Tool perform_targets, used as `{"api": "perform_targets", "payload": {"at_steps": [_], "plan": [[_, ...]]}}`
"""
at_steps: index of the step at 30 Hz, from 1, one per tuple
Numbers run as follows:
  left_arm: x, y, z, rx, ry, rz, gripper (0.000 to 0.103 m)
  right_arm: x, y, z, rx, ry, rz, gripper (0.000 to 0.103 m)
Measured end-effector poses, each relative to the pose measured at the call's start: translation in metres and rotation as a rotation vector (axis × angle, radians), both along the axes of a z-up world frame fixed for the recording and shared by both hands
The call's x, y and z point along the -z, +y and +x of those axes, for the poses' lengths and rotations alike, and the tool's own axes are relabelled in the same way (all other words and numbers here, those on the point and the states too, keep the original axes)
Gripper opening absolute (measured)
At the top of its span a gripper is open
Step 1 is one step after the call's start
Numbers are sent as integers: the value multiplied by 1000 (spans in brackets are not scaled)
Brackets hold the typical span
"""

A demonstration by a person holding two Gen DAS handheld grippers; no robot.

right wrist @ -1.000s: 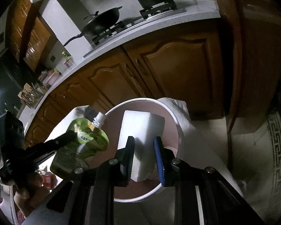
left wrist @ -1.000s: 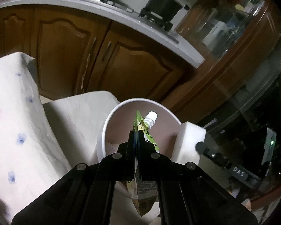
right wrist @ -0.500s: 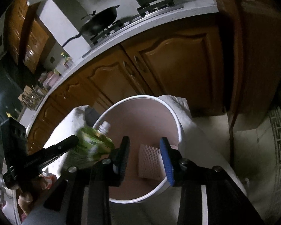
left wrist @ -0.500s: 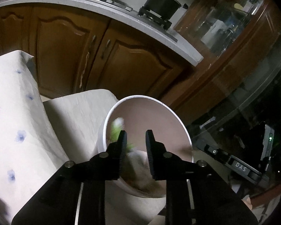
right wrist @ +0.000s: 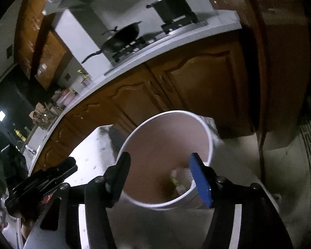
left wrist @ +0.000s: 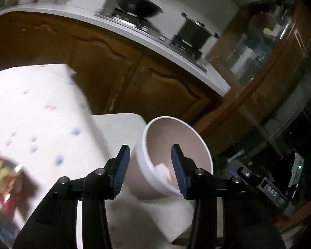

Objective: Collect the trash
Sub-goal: 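Move both tools back over the trash on the table, then grasp the yellow foam net with the left tool while the right tool grasps a red chip bag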

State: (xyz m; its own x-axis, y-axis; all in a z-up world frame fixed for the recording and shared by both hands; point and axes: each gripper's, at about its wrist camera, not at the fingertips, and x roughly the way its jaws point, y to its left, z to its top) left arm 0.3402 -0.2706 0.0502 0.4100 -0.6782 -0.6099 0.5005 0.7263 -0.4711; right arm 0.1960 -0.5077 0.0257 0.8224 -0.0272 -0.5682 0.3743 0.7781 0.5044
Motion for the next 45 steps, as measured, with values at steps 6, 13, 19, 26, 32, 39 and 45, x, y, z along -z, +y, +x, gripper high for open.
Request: {"api": "perform_targets", "payload": {"at_steps": [6,13,19,26,32,39,45], "plan": [[0,57,-22,-86,-3,15,41,-6,41,-3,-54,-33,-41,74],[0,129,-49,-203,-40,47,53,-10,95,-4,-135,-84,-54,91],[4,199,-63,-310,-35,58,53,-10,146,0,-221,-105,-66,91],[7,266,-69,-417,-27,69,55,-4,195,16,-305,-86,-86,91],[14,300,-60,-498,-7,108,56,-1,226,29,-358,-73,-107,91],[24,316,-43,-567,37,163,56,-3,252,50,-389,-58,-148,91],[34,311,-24,-565,76,201,56,9,273,79,-433,-13,-176,90]]}}
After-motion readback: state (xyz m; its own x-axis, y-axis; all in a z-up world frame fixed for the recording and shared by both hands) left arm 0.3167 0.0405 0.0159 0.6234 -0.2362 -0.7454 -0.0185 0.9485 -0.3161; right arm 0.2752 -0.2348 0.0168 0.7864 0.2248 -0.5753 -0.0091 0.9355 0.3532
